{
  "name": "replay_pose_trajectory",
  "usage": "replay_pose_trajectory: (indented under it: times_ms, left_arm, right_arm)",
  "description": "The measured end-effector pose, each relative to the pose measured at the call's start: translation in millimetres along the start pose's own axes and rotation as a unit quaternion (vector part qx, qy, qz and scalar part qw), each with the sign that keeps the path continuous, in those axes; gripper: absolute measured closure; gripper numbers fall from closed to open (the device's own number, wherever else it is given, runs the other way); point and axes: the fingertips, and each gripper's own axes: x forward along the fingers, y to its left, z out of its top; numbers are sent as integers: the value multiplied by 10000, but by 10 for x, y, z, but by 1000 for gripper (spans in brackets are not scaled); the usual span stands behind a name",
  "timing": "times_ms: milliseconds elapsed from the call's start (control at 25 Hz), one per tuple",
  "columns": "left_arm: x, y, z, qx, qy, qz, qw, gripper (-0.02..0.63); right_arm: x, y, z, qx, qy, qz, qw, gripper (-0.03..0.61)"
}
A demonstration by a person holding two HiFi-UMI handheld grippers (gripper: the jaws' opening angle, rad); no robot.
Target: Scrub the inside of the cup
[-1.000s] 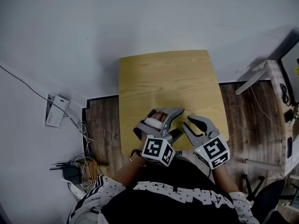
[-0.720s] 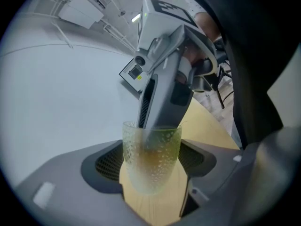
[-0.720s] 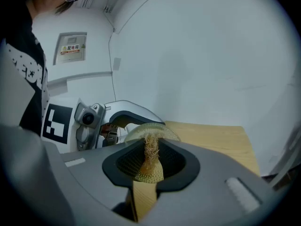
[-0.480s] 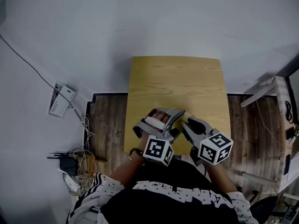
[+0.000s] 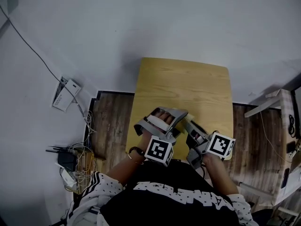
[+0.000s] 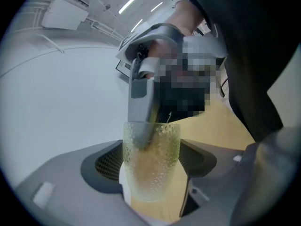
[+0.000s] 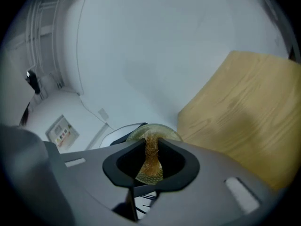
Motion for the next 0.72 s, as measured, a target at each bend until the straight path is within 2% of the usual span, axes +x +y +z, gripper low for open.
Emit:
replay_pose_trajectory:
  times_ms: [160, 280, 400, 560, 640, 720]
  left_arm:
    - [3, -5, -8, 205, 47, 1, 9998, 250]
    - [10, -5, -18, 387, 69, 13, 9992, 250]
    - [27, -96, -66, 558, 175, -217, 9981, 250]
    - [46, -145, -84, 657, 214, -326, 9971, 250]
    - [48, -90, -34, 587, 123, -215, 9980, 250]
    - [37, -10, 41, 452, -21, -64, 9990, 250]
  right_arm:
    - [-72, -220, -31, 1131, -134, -124, 9934, 499]
    - [-71, -245, -35, 2045, -392, 96, 9780, 499]
    - [-71, -260, -31, 2514, -578, 180, 9660, 500]
    - [-89, -270, -29, 2553, -636, 143, 9647, 500]
    - [-108, -250, -17, 2203, -557, 100, 9738, 500]
    - [-124, -220, 0, 1647, -410, 65, 9855, 500]
